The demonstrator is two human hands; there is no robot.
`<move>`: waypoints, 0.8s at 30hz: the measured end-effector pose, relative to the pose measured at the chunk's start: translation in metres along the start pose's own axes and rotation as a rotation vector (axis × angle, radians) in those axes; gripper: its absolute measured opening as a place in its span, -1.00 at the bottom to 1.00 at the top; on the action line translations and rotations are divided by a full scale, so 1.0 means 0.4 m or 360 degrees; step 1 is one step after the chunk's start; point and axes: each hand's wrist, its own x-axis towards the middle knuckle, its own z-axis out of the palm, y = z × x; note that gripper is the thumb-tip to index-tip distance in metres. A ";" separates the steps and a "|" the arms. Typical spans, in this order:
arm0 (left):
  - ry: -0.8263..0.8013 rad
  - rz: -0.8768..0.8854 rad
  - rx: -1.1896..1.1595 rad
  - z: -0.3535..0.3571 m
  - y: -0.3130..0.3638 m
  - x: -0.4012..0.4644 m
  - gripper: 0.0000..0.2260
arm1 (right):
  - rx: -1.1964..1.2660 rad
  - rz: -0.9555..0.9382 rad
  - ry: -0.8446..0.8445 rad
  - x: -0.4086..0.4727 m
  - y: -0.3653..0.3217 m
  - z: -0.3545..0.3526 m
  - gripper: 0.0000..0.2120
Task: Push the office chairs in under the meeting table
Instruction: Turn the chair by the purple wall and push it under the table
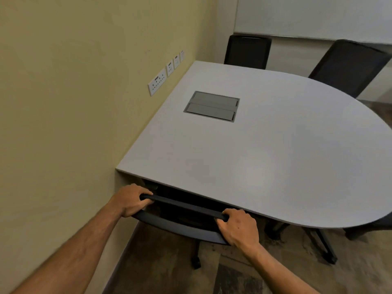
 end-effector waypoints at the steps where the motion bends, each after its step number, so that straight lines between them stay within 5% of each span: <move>1: 0.0010 0.0024 -0.0005 -0.007 -0.012 0.018 -0.61 | 0.0005 0.0029 0.0014 0.014 -0.011 0.003 -0.59; 24: 0.0083 0.0402 -0.0098 -0.080 -0.106 0.157 -0.44 | 0.0104 0.0085 -0.0015 0.126 -0.095 0.000 -0.44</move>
